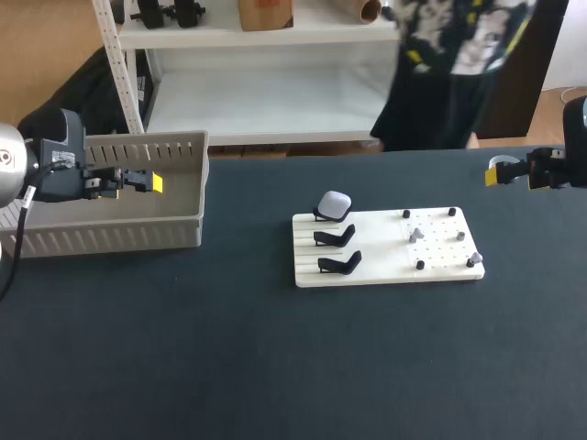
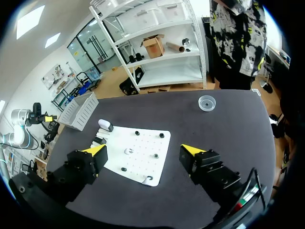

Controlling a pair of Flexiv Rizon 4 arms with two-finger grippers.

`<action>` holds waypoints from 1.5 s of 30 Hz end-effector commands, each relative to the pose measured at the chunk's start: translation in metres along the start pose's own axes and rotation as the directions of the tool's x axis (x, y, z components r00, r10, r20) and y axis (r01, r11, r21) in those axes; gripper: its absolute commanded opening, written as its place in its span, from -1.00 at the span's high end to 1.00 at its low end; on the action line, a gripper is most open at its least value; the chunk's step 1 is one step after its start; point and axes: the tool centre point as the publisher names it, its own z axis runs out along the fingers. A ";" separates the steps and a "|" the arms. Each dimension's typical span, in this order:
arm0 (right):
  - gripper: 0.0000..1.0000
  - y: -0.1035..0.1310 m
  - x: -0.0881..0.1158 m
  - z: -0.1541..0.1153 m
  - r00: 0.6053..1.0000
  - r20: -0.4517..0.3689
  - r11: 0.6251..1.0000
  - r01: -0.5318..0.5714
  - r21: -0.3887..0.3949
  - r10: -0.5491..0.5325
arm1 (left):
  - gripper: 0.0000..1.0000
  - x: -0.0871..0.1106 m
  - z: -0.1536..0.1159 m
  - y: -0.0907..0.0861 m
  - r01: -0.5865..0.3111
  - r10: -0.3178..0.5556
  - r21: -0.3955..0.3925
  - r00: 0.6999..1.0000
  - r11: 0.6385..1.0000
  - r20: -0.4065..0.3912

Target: Pick up each earbud case from the left stands, insert the matching earbuds, close the lid, and place the case in the box.

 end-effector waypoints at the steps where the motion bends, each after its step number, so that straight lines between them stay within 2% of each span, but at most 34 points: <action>1: -1.00 0.000 0.000 0.000 1.000 -0.001 1.000 0.000 -0.001 0.000 | -1.00 -0.001 0.000 -0.001 0.000 0.000 -0.005 1.000 1.000 -0.006; 18: -1.00 0.000 0.000 0.000 1.000 -0.001 1.000 0.000 -0.001 0.000 | -1.00 -0.001 0.000 -0.001 0.000 0.000 -0.005 1.000 1.000 -0.006; 19: -1.00 0.000 0.000 0.000 1.000 -0.001 1.000 0.000 -0.001 0.000 | -1.00 -0.006 -0.002 -0.003 -0.059 0.059 -0.008 0.996 0.998 0.068; 20: -1.00 0.000 0.000 0.000 1.000 -0.001 1.000 0.000 -0.001 0.000 | -1.00 -0.009 -0.006 -0.005 -0.169 0.166 0.012 0.977 0.986 0.132; 21: -1.00 0.000 0.000 0.000 1.000 -0.001 1.000 0.000 -0.001 0.000 | -1.00 -0.013 -0.009 -0.009 -0.252 0.229 0.092 0.951 0.963 0.210; 22: -1.00 0.000 0.000 0.000 1.000 -0.001 1.000 0.000 -0.001 0.000 | -1.00 -0.016 -0.013 -0.008 -0.317 0.280 0.100 0.920 0.943 0.275; 23: -1.00 0.000 0.000 0.000 1.000 -0.001 1.000 0.000 -0.001 0.000 | -1.00 -0.017 -0.015 -0.010 -0.449 0.402 0.096 0.862 0.889 0.307; 24: -1.00 0.000 0.000 0.000 1.000 -0.001 1.000 0.000 -0.001 0.000 | -1.00 -0.017 -0.018 -0.013 -0.549 0.475 0.126 0.800 0.826 0.367; 25: -1.00 0.000 0.000 0.000 1.000 -0.001 1.000 0.000 -0.001 0.000 | -1.00 -0.016 -0.021 -0.017 -0.657 0.551 0.128 0.709 0.743 0.440; 26: -1.00 0.000 0.000 0.000 1.000 -0.001 1.000 0.000 -0.001 0.000 | -1.00 -0.013 -0.025 -0.021 -0.720 0.559 0.216 0.662 0.660 0.499; 27: -1.00 0.000 0.000 0.000 1.000 -0.001 1.000 0.000 -0.001 0.000 | -1.00 -0.013 -0.028 -0.026 -0.771 0.584 0.255 0.617 0.584 0.527; 28: -1.00 0.000 0.000 0.000 1.000 -0.001 1.000 0.000 -0.001 0.000 | -1.00 -0.011 -0.031 -0.032 -0.807 0.605 0.319 0.586 0.497 0.540; 44: -1.00 0.000 0.000 0.000 1.000 -0.001 1.000 0.000 -0.001 0.000 | -1.00 -0.011 -0.031 -0.032 -0.807 0.605 0.319 0.586 0.497 0.540; 45: -1.00 0.000 0.000 0.000 1.000 -0.001 1.000 0.000 -0.001 0.000 | -1.00 -0.011 -0.022 -0.041 -0.817 0.634 0.338 0.576 0.467 0.516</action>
